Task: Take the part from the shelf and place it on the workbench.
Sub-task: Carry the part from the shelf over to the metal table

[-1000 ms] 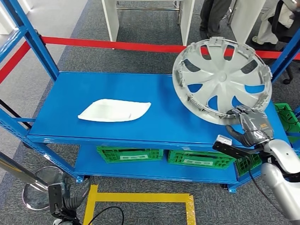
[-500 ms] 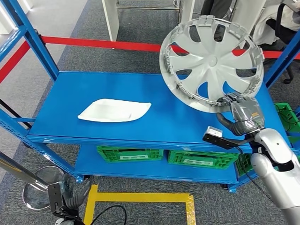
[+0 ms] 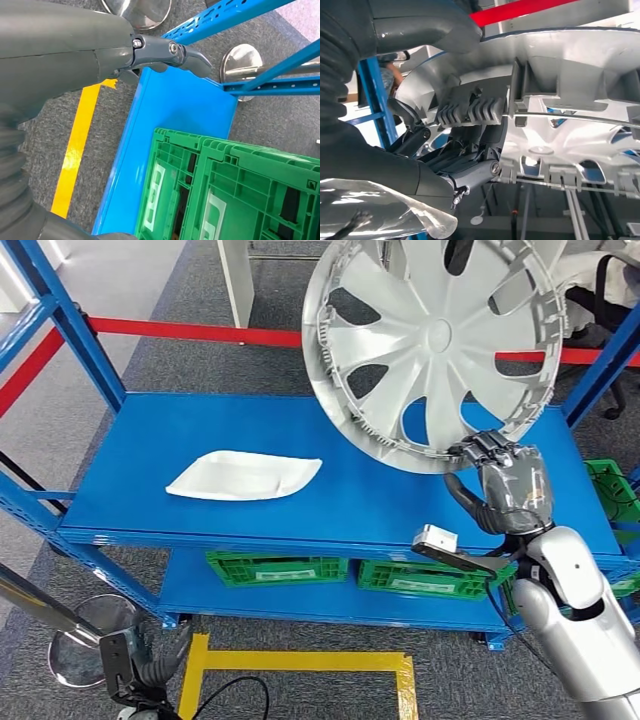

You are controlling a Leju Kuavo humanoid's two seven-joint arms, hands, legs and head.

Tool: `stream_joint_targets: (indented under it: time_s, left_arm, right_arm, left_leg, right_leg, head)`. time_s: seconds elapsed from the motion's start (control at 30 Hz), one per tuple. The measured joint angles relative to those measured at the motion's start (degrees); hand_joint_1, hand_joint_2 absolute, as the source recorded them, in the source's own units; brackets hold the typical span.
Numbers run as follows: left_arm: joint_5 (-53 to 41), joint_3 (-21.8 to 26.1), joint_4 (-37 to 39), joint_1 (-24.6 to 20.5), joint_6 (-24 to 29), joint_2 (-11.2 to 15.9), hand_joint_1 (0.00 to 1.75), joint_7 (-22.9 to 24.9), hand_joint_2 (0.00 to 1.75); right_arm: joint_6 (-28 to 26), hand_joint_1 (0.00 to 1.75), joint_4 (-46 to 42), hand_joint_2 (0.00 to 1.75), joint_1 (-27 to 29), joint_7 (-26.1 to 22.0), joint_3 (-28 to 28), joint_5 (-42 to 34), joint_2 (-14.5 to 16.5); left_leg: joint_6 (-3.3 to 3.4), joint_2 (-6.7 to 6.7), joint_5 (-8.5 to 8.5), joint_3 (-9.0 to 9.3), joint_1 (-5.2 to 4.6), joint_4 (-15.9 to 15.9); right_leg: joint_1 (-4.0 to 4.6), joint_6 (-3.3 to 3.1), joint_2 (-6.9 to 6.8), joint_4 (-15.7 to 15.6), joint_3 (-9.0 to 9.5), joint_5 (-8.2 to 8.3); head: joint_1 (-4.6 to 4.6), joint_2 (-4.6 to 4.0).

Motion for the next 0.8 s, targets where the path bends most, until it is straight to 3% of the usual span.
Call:
stream_joint_targets:
  time_s: [0.13,0.27,0.33,0.4,0.43,0.47,0.5,0.53,0.57,0.6,0.67,0.8]
  left_arm:
    - [-0.4,-0.2,0.0,0.0,0.4,-0.1,0.00,0.0,1.75]
    - [-0.9,-0.4,-0.3,0.0,0.8,-0.1,0.00,-0.1,1.75]
    - [-1.1,-0.5,-0.6,0.0,1.1,-0.3,0.00,-0.1,1.75]
    - [-1.2,-0.6,-0.7,0.1,1.4,-0.4,0.00,0.0,1.75]
    - [-1.3,-0.7,-0.7,0.3,1.5,-0.5,0.00,0.0,1.75]
    - [-1.3,-0.7,-0.7,0.4,1.6,-0.5,0.00,0.0,1.75]
    - [-1.4,-0.7,-0.8,0.5,1.6,-0.5,0.00,0.0,1.75]
    - [-1.4,-0.7,-0.8,0.6,1.7,-0.5,0.00,0.0,1.75]
    - [-1.5,-0.7,-0.8,0.6,1.8,-0.5,0.00,0.0,1.75]
    - [-1.6,-0.7,-0.9,0.6,2.0,-0.5,0.00,0.0,1.75]
    - [-2.1,-0.7,-1.2,0.7,2.8,-0.4,0.00,0.1,1.75]
    - [-3.3,-0.7,-1.4,0.8,4.9,-0.4,0.00,0.1,1.75]
  right_arm:
    - [1.2,1.75,-0.4,1.75,0.2,0.0,0.6,-0.8,0.4]
    - [4.1,1.75,-1.3,1.75,0.3,-0.7,0.9,-4.2,0.5]
    - [4.5,1.75,-1.7,1.75,0.3,-0.7,1.0,-4.0,0.5]
    - [4.5,1.75,-1.7,1.75,0.4,-0.4,1.1,-2.8,0.5]
    - [4.5,1.75,-1.8,1.75,0.4,-0.3,1.3,-2.2,0.5]
    - [4.5,1.75,-1.8,1.75,0.5,-0.3,1.5,-1.8,0.5]
    - [4.5,1.75,-1.8,1.75,0.5,-0.2,1.7,-1.6,0.5]
    - [4.5,1.75,-1.8,1.75,0.5,-0.2,1.9,-1.4,0.5]
    - [4.5,1.75,-1.8,1.75,0.4,-0.1,2.1,-1.0,0.5]
    - [4.5,1.75,-1.8,1.75,0.4,-0.1,2.3,-0.6,0.5]
    - [4.7,1.75,-1.9,1.75,0.5,0.1,2.8,0.3,0.5]
    - [5.0,1.75,-2.1,1.75,0.9,0.3,3.7,1.0,0.5]
  left_leg:
    - [0.00,0.00,-0.01,-0.01,-0.02,0.0]
    - [1.20,0.20,0.89,0.73,0.03,-1.5]
    - [1.66,0.38,1.72,1.60,0.43,-3.2]
    - [1.72,0.42,1.72,1.76,0.45,-3.5]
    - [1.58,0.42,1.56,1.82,0.53,-3.4]
    - [1.32,0.39,1.28,1.94,0.69,-3.3]
    - [0.94,0.33,0.88,2.10,0.95,-3.0]
    - [0.44,0.26,0.29,2.26,1.29,-2.4]
    - [-0.15,0.13,-0.40,2.24,1.55,-1.8]
    - [-0.76,0.03,-1.07,1.94,1.67,-0.8]
    - [-1.64,-0.14,-1.73,1.10,1.54,0.6]
    - [-2.33,0.10,-3.25,-0.23,1.60,3.0]
  right_leg:
    - [-0.02,0.01,0.00,0.0,0.02,0.03]
    - [-0.25,0.73,-0.12,-0.6,-0.18,0.25]
    - [-0.11,0.68,-0.19,2.9,-2.30,-1.55]
    - [-0.14,0.77,-0.20,10.4,-6.53,-4.05]
    - [-0.20,0.95,-0.21,13.3,-8.52,-4.46]
    - [-0.32,1.19,-0.24,14.3,-9.68,-3.68]
    - [-0.50,1.50,-0.28,13.1,-9.71,-1.74]
    - [-0.77,1.91,-0.38,9.8,-8.77,0.88]
    - [-0.87,2.34,-0.42,6.9,-7.56,2.64]
    - [-0.96,2.38,-0.36,4.2,-6.36,3.46]
    - [-0.81,1.67,-0.15,3.0,-5.52,2.68]
    - [-0.94,-0.03,-0.07,3.6,-5.74,1.78]
  head:
    - [0.00,0.00]
    - [0.04,-0.01]
    - [0.25,0.00]
    - [0.33,0.00]
    - [0.34,0.00]
    - [0.33,0.00]
    - [0.32,0.00]
    - [0.33,0.00]
    - [0.44,0.00]
    - [0.71,0.01]
    - [0.87,0.01]
    - [0.32,0.00]
